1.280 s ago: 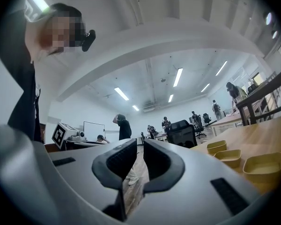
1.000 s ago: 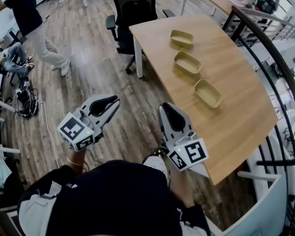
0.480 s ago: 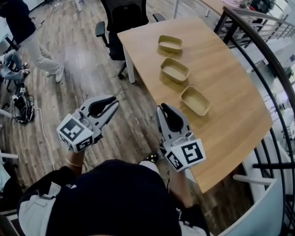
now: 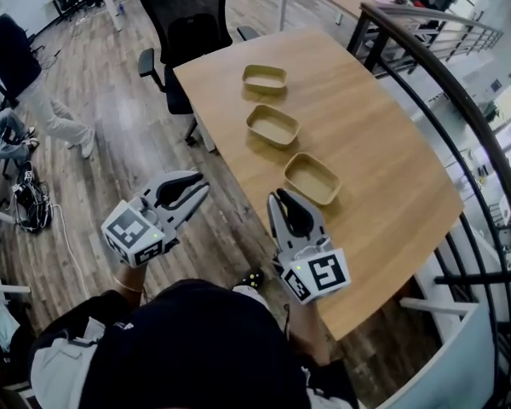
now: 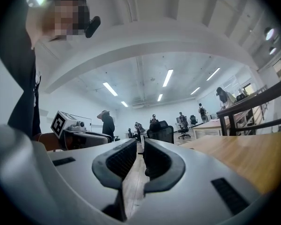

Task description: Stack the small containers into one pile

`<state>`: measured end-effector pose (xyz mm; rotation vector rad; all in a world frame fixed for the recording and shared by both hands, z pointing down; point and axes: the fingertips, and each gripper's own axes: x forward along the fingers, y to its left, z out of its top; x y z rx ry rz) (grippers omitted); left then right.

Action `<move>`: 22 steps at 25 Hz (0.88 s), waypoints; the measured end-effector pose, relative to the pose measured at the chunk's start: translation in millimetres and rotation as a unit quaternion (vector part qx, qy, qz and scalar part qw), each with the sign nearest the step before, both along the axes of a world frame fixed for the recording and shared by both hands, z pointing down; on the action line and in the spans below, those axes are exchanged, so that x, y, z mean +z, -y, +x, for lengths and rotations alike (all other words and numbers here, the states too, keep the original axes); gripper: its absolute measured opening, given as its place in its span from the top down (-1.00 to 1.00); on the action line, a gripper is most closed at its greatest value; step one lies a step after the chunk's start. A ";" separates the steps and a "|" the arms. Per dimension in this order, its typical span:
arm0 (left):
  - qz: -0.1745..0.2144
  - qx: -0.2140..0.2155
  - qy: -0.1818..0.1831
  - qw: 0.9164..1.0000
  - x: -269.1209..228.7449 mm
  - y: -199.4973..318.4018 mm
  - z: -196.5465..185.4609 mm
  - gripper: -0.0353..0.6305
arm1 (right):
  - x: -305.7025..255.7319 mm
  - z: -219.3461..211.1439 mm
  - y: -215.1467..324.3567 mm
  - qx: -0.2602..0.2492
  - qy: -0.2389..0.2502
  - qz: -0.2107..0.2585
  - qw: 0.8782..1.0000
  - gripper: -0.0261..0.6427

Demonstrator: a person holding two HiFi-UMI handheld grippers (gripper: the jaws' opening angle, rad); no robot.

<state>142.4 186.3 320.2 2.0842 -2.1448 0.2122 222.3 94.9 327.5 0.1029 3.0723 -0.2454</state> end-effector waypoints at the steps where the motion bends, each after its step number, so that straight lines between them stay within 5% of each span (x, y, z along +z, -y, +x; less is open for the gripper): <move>1: -0.004 0.003 0.003 1.000 1.9 5.4 3.5 0.70 | 3.1 3.7 4.2 0.003 -0.001 -0.001 1.000 0.82; 12: -0.026 0.032 0.012 0.999 16.6 39.8 18.6 0.69 | 26.3 28.1 31.7 0.034 -0.012 -0.012 0.999 0.79; 15: -0.026 0.031 0.007 0.999 19.2 43.4 11.5 0.68 | 26.6 23.5 35.4 0.037 -0.020 -0.008 0.999 0.57; 22: -0.030 0.054 -0.010 0.998 32.1 70.9 -21.3 0.66 | 26.1 -1.7 60.4 0.062 -0.046 0.014 0.997 0.55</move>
